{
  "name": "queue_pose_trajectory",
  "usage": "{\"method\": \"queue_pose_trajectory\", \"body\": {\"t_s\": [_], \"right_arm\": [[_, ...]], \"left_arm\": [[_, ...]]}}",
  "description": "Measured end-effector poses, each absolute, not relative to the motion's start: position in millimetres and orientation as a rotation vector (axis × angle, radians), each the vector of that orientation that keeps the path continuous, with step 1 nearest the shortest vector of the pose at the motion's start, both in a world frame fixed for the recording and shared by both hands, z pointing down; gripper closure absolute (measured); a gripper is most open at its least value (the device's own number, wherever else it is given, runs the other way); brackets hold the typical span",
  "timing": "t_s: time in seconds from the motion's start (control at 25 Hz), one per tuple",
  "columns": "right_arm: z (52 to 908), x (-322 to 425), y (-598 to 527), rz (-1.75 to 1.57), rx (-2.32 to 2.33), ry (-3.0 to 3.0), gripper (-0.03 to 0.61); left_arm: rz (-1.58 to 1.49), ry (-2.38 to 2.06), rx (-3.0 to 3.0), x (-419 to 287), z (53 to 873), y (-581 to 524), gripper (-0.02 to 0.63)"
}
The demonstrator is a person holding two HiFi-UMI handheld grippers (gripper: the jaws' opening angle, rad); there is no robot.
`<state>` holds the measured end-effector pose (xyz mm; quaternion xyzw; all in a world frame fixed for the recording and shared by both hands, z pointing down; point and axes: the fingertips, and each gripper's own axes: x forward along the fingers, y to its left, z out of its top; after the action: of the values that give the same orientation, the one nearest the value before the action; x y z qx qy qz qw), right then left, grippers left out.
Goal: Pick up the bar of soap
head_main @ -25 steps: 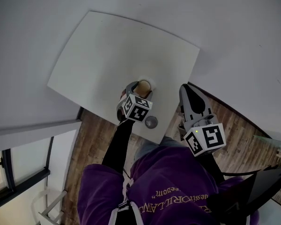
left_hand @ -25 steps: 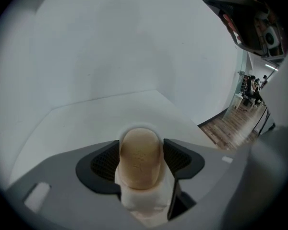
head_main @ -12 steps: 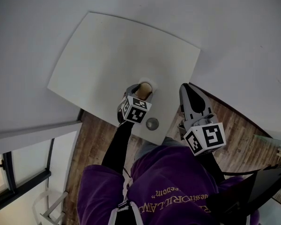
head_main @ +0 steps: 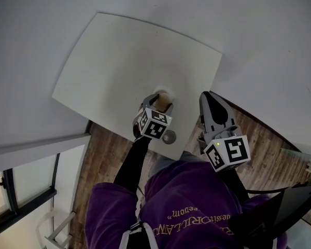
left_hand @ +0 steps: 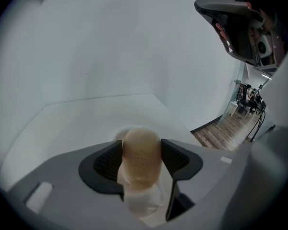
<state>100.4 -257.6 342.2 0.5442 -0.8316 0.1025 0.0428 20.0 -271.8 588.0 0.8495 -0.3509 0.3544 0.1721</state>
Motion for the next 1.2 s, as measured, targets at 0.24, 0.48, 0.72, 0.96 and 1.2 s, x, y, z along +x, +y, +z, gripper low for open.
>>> {"method": "queue_pose_trajectory", "body": {"t_s": [0.24,0.48,0.72,0.96,1.2], "right_arm": [[343.0,100.2,-258.7,0.312,1.663,-2.541,0.569],[343.0,100.3,-261.9,0.310,1.664,-2.539,0.569],[342.9,105.0,-262.6,0.305,1.672,-2.536,0.569],[341.2,104.2,-261.2,0.299,1.669,-2.543,0.569],[336.6,98.7,-259.0,0.287,1.657,-2.566,0.569]], "left_arm": [[1.064,-0.995,2.426,19.2,598.4,-271.4,0.331],[1.078,-1.022,2.434,16.1,609.6,-274.1,0.324],[1.002,-1.024,2.456,16.6,601.7,-272.2,0.351],[0.892,-1.102,2.456,7.3,577.7,-274.8,0.351],[0.660,-1.246,2.503,-4.8,515.8,-283.6,0.353]]}}
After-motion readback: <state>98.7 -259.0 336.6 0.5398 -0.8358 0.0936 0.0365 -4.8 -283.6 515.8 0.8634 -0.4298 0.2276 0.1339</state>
